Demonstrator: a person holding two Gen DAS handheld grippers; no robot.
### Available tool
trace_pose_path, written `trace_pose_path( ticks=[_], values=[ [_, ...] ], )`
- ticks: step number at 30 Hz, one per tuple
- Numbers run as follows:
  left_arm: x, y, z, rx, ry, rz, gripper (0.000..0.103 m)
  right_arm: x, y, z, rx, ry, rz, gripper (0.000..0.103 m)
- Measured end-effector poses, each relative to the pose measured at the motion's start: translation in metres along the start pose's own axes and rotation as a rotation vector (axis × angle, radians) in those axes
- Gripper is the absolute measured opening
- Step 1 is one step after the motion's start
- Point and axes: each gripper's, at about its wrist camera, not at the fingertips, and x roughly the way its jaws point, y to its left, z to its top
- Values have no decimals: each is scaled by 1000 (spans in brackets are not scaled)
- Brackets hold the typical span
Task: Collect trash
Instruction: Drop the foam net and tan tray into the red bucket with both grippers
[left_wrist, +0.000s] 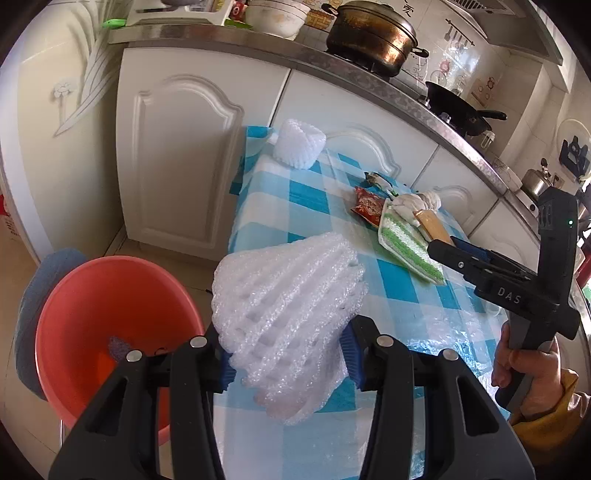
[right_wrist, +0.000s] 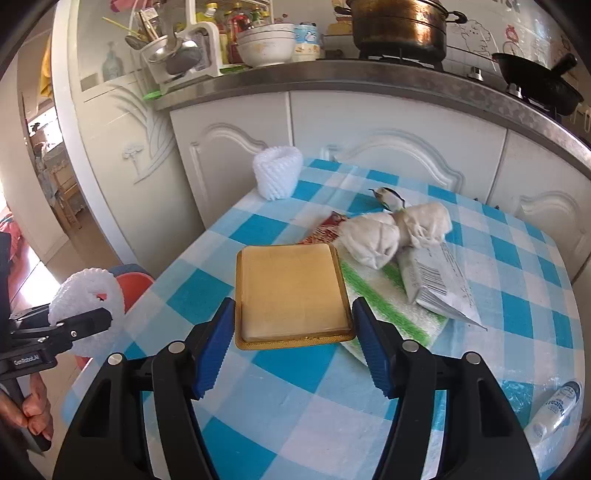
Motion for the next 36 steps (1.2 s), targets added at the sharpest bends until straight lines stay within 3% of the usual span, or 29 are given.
trace_pose_path(
  ticks=[6,15,27,30,32,36],
  values=[
    [-19,30,-6,-50,-22,81,49,-1,51,16,-70,-2,125,65],
    [-34,99,-24,-154,-35,245,49,26,155,26,-240,63,294,65],
    [-21,159,-49,-235,15,365,54,93,243,4,-416,215,336,65],
    [-18,170,-53,-251,27,392,70,106,248,0,-421,241,329,68],
    [-19,175,-56,-261,28,393,81,108,245,-2,-404,241,335,80],
    [-28,177,-57,-296,-5,361,88,102,225,3,-301,228,354,87]
  ],
)
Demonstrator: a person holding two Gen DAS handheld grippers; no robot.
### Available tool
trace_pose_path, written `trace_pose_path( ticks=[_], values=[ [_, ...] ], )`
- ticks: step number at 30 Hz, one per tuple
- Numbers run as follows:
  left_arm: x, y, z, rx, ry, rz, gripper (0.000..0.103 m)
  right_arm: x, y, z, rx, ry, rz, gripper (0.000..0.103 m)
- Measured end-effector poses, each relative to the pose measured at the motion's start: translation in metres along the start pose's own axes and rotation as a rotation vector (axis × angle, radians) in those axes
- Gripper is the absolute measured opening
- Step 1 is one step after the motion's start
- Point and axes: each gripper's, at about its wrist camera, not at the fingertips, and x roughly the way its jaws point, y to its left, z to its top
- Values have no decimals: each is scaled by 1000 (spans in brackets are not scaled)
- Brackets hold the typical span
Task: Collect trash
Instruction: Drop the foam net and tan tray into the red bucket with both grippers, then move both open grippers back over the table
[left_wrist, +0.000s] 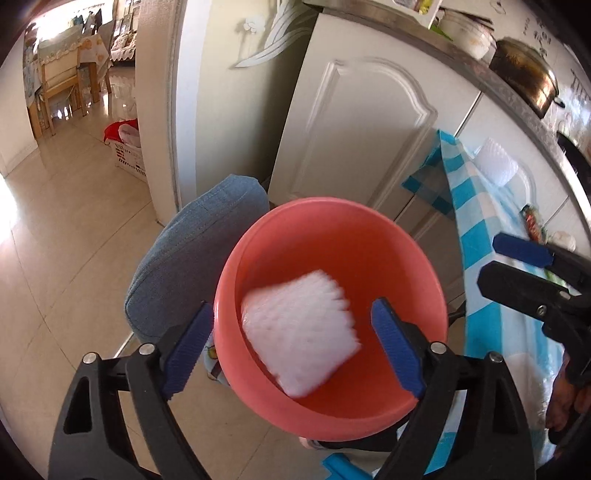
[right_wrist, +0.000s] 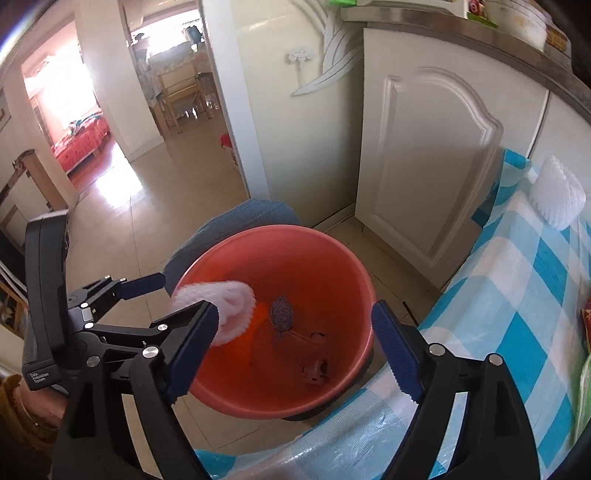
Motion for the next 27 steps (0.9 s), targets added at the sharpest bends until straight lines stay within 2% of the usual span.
trace_pose_path(
  ticks=[5,9,10,12,16,21,27],
  values=[
    [-9,5,4,-71,-28,-68,89,-37,-25,-4,124,-86,32,90],
    [-23,4,6,-141,-70,-128,90,-68,-50,-15,233,-163,94,91],
    [-27,3,6,-156,-88,-145,93,-77,-57,-20,261,-189,104,92],
    [-36,-3,7,-164,-132,-183,97,-94,-70,-30,304,-247,128,98],
    [-51,-19,10,-150,-194,-252,98,-125,-88,-56,345,-365,164,98],
    [-64,-57,13,-54,-223,-304,98,-151,-96,-80,335,-436,93,98],
    [-83,-109,12,123,-253,-320,98,-169,-103,-101,329,-443,47,98]
  ],
)
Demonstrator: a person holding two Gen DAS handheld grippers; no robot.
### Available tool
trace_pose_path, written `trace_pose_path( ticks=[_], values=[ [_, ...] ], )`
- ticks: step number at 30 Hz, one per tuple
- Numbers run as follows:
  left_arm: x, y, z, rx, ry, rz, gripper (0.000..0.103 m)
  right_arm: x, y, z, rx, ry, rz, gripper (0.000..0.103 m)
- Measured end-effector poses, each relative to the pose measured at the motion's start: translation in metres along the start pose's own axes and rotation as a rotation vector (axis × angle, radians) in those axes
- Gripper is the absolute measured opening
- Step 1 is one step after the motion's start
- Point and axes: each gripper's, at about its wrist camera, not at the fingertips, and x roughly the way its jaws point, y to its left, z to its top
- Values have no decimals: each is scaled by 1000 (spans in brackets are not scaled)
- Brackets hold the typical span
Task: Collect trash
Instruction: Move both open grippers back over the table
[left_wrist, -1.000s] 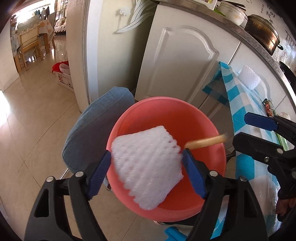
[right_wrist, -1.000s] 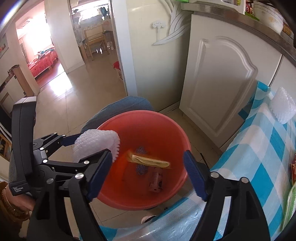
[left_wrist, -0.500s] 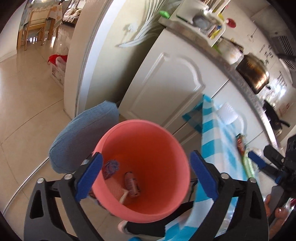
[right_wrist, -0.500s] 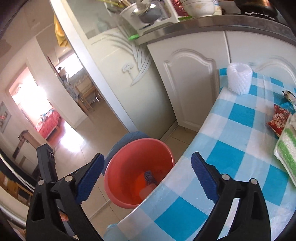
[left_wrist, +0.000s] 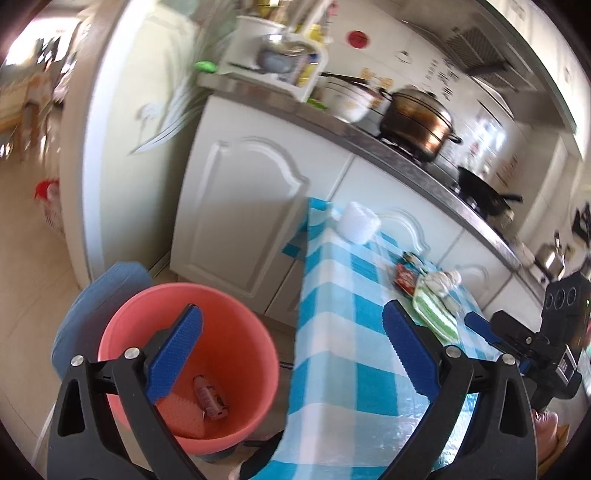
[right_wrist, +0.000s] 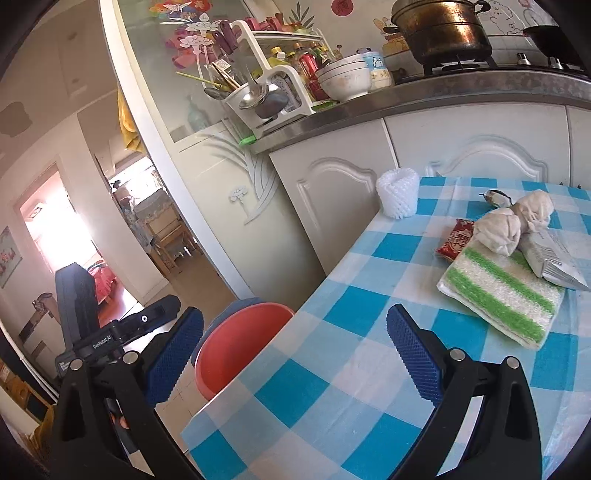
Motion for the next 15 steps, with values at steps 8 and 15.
trace_pose_path(
  ticks=[8,15],
  values=[
    [10,-68,3,149,26,-72,98,-33,-32,-29,66,16,-56,98],
    [48,-140,10,315,89,-152,98,-87,-86,-32,196,-122,-118,98]
  ],
)
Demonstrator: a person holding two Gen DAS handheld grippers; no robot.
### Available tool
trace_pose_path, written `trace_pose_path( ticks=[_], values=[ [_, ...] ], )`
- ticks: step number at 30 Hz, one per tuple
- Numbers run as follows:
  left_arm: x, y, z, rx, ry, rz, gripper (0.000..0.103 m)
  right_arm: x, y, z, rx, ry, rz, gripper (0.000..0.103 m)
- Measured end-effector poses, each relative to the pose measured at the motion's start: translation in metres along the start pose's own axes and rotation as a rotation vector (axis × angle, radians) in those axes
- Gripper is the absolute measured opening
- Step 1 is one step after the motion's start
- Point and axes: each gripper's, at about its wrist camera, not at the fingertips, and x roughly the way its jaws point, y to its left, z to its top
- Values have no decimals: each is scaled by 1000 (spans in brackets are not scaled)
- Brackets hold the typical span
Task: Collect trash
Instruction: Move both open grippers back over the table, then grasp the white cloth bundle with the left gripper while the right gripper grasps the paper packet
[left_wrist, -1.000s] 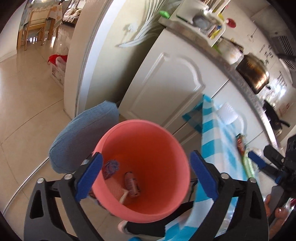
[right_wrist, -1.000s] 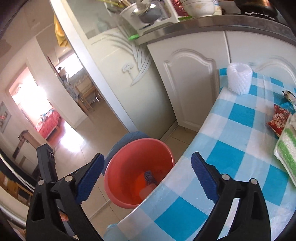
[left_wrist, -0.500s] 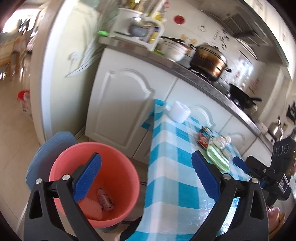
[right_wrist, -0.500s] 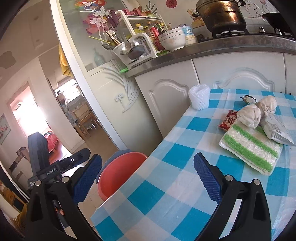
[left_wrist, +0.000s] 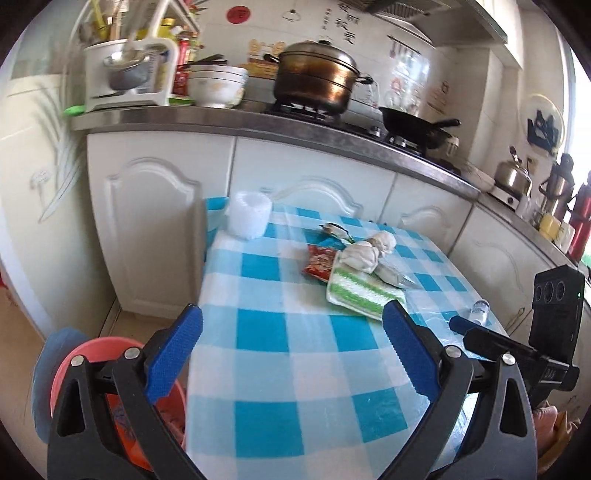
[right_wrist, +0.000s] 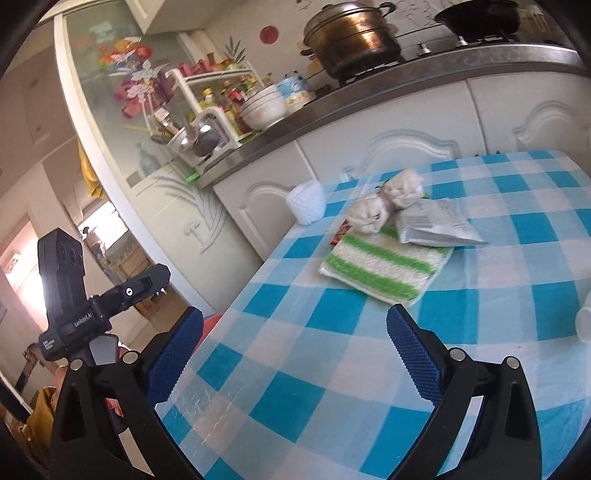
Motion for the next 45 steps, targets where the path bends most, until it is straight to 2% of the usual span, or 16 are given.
trace_pose_path(
  ticks=[2,5,10,12,16,22,24,26,30,32,35,39,45],
  values=[
    [20,-19,9,76,19,-30,98,-10,-19,7,54,-31,-15,98],
    [57,-47,20,192,74,-45,98,-15,-49,18,147,-31,-54,98],
    [116,-76,35,294,165,-102,98,-13,-79,42,180,-17,-102,98],
    [137,-85,40,330,188,-99,98,-10,-87,53,184,-12,-131,98],
    [172,-96,50,367,217,-95,98,1,-101,72,196,9,-135,98],
    [207,-102,60,371,245,-91,95,25,-111,96,201,37,-108,98],
    [213,-105,61,380,249,-91,87,33,-116,100,213,49,-112,98],
    [219,-107,62,385,254,-87,71,41,-123,103,237,64,-111,98],
    [229,-106,60,373,263,-90,55,54,-135,103,263,79,-92,98],
    [231,-104,59,353,268,-94,43,59,-137,101,259,92,-93,98],
    [229,-99,57,301,258,-86,41,66,-139,99,259,107,-76,98],
    [216,-90,56,224,237,-56,40,78,-133,95,189,148,-125,98],
    [187,-77,58,165,190,65,40,92,-130,88,142,195,-168,98]
  ],
)
